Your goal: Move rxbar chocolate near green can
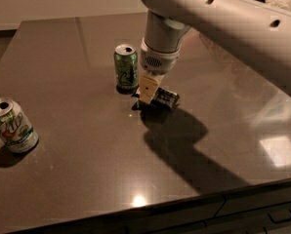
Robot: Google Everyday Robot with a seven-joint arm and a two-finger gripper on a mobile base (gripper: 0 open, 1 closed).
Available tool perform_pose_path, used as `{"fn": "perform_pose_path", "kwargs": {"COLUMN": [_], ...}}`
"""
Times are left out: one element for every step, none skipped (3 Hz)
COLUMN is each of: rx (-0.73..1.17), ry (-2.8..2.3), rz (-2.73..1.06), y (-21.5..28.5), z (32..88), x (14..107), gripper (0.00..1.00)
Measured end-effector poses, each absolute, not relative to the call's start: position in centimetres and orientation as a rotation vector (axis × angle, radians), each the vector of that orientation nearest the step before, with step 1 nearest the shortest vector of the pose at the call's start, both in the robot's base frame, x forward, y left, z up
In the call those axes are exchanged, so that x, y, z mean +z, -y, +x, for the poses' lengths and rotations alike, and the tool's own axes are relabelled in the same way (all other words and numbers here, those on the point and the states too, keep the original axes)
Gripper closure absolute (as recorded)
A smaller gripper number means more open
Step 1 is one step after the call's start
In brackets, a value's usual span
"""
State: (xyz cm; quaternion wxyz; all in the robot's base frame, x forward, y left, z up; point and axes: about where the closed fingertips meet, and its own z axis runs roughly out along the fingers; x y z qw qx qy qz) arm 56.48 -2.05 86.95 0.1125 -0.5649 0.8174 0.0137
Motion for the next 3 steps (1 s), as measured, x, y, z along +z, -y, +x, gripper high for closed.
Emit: {"fn": "perform_pose_path", "kwargs": {"rx": [0.028, 0.042, 0.042], "ry": [-2.455, -2.476, -2.473], "rz": [-1.594, -1.575, -1.574], "y": [2.6, 2.9, 2.8], "z": [58.1, 59.1, 59.2], "x": [86.7, 86.8, 86.8], "gripper": [0.59, 0.36, 0.12]}}
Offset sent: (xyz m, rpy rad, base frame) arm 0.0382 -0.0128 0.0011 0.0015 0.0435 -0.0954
